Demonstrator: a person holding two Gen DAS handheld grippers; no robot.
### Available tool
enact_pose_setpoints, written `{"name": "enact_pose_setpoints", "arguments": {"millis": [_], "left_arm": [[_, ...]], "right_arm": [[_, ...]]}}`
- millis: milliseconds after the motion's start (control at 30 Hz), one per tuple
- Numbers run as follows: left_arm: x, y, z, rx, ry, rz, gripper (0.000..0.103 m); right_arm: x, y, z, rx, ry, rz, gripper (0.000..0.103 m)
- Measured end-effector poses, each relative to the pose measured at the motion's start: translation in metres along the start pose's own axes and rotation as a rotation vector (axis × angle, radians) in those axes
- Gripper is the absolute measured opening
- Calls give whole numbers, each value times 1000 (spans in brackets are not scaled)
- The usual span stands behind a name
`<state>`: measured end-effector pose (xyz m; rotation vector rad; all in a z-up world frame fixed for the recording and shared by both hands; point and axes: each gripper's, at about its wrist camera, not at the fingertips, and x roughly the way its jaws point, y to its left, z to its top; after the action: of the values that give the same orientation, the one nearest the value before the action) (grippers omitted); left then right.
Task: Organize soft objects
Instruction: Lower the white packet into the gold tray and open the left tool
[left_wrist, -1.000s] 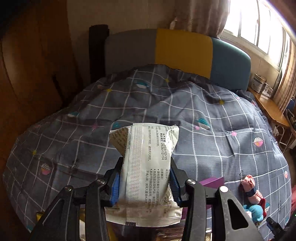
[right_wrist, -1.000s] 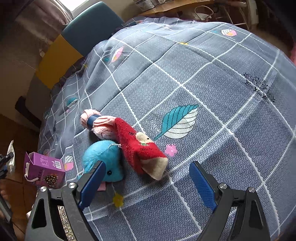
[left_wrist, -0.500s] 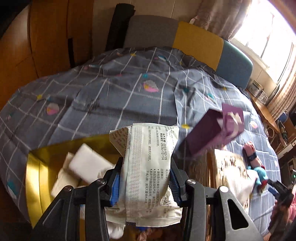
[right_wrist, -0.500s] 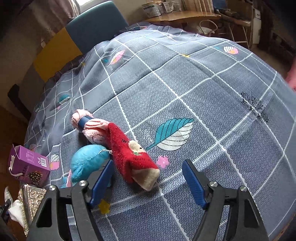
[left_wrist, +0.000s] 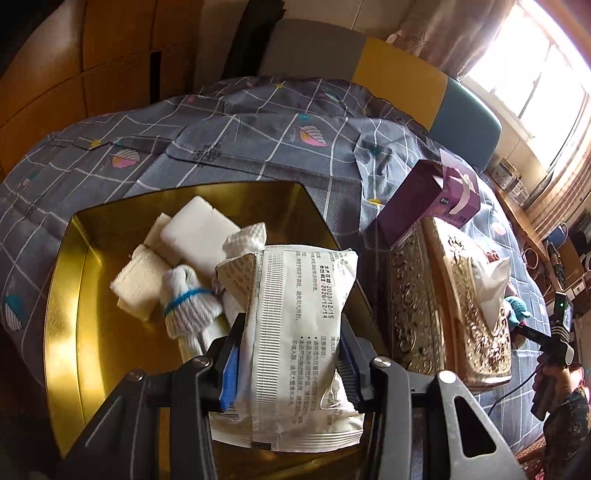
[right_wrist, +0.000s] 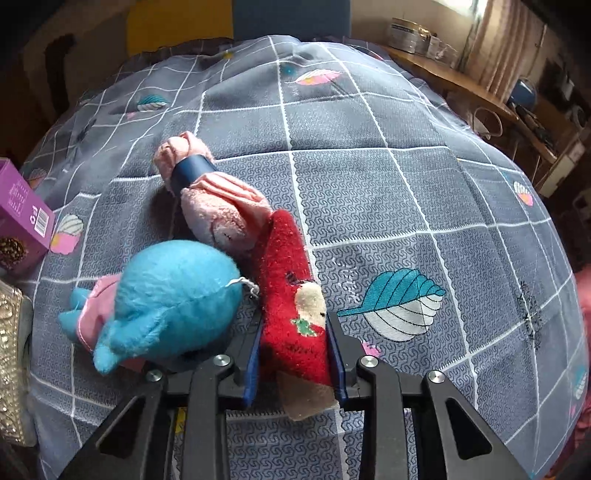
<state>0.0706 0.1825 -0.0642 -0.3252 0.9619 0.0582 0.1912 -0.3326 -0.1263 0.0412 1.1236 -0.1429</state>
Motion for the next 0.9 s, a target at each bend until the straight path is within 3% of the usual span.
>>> {"name": "enact_pose_setpoints", "arguments": {"millis": [267, 467, 633, 733, 800, 900], "left_arm": [[11, 11, -10, -32, 35, 15, 44], [18, 10, 19, -48, 9, 0, 45], [46, 6, 46, -76, 36, 50, 46], [55, -1, 49, -34, 56, 79, 56], [53, -1, 45, -33, 48, 86, 67], [45, 0, 36, -23, 19, 102, 69]], "right_arm": [[1, -7, 3, 68, 20, 41, 31], [0, -2, 2, 36, 10, 18, 31], [-1, -2, 1, 29, 5, 10, 31], [0, -2, 1, 29, 4, 8, 31], [0, -2, 1, 31, 5, 10, 31], [1, -4, 2, 41, 8, 17, 31]]}}
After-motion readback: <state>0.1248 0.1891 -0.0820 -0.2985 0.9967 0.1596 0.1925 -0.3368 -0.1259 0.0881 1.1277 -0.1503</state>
